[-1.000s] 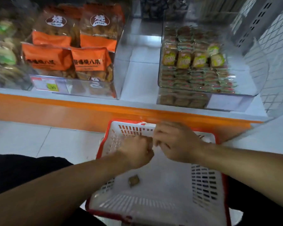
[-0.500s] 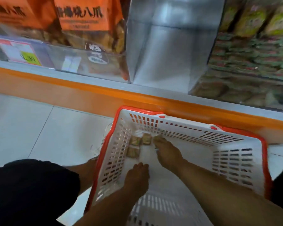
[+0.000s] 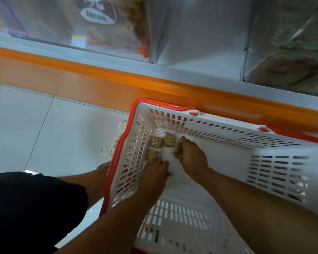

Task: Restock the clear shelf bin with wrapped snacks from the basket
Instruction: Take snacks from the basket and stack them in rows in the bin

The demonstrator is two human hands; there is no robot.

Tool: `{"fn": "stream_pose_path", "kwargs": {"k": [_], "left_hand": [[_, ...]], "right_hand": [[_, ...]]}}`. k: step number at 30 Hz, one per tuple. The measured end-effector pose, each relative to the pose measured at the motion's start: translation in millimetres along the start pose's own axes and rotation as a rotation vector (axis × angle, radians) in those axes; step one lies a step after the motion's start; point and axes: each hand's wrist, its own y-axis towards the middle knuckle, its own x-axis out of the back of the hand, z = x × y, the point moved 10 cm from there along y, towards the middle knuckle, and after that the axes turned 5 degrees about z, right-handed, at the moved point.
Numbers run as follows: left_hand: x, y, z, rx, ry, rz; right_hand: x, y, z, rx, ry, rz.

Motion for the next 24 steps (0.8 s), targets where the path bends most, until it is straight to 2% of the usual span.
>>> {"fn": "stream_pose_path", "kwargs": {"k": [2,5,8,10,13,18,20,24], "left_hand": [[21.0,9.9,7.4,0.025,0.019,-0.074],[27.3,31.4,19.7,0.09,0.066,0.051],[23.1,45.5,18.1,0.077,0.266,0.135],[24.8,48.8,14.5,0.04,0.387,0.111],[21.9,50.9,11.2,-0.04,0.4,0.034],[-4.8,39.9,14.9,-0.048,0.246,0.158],[-12.6,34.6,21.0,0.021,0.095,0.225],[-28.3,18.8,26.3,0.32,-0.7,0.487]], "right_hand": [[5.3,5.6,19.0,0.087,0.049,0.009],[-1.7,25.0,32.7,0.12,0.003,0.115],[-10.6,31.1,26.1,0.041,-0.175,0.22],[-6.8,29.5,19.3,0.001,-0.196,0.187],[-9.7,21.6,13.5,0.0,-0.242,0.174],[-20.4,2.6,-2.5,-0.043,-0.002,0.179],[-16.6,-7.3,-5.4,-0.054,0.061,0.201],[-2.3,-32.1,-7.4,-0.137,0.255,0.423]]}}
